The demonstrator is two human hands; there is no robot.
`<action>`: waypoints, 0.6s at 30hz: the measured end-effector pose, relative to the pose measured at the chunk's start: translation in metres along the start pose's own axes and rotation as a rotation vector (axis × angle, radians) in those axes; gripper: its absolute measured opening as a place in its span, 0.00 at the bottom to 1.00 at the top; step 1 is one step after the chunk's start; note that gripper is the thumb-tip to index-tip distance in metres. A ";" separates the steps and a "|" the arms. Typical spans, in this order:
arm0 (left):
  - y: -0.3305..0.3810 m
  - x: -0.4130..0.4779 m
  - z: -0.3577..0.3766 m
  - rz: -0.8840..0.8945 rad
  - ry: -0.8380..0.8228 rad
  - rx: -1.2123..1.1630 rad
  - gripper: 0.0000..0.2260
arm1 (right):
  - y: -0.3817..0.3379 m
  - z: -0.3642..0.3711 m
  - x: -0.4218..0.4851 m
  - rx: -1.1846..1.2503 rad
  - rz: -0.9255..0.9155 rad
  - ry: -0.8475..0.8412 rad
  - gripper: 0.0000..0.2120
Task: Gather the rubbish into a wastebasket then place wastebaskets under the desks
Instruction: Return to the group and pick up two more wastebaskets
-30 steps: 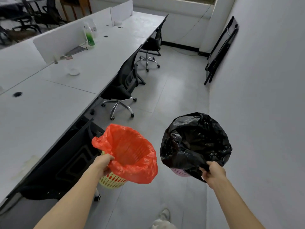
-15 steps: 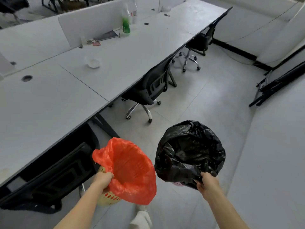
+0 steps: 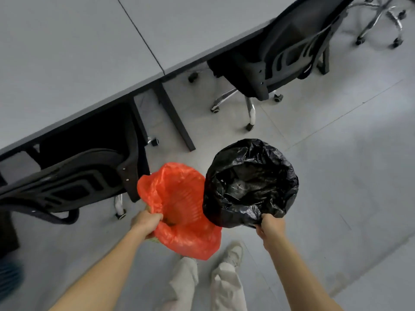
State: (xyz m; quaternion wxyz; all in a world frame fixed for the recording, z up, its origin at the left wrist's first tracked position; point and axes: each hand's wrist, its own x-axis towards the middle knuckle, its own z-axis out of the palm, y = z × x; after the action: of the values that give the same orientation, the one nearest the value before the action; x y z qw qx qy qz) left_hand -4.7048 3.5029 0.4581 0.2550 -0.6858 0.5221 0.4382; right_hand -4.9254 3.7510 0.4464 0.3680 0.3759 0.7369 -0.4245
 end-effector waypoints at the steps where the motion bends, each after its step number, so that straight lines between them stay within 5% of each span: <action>1: -0.002 0.023 0.015 -0.012 0.014 -0.008 0.09 | 0.003 0.016 0.029 -0.022 -0.017 -0.013 0.10; 7: -0.011 0.114 0.069 -0.045 0.041 0.050 0.03 | 0.006 0.090 0.135 -0.073 -0.057 -0.049 0.11; 18: -0.019 0.227 0.085 -0.048 0.101 0.148 0.11 | 0.005 0.256 0.218 -0.092 -0.162 -0.164 0.10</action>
State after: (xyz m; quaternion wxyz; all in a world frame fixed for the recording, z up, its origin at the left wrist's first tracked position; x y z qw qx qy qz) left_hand -4.6993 3.4654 0.2178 0.2890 -0.6987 0.5485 0.3570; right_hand -4.9614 3.5747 0.1630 0.4084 0.2617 0.7511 -0.4478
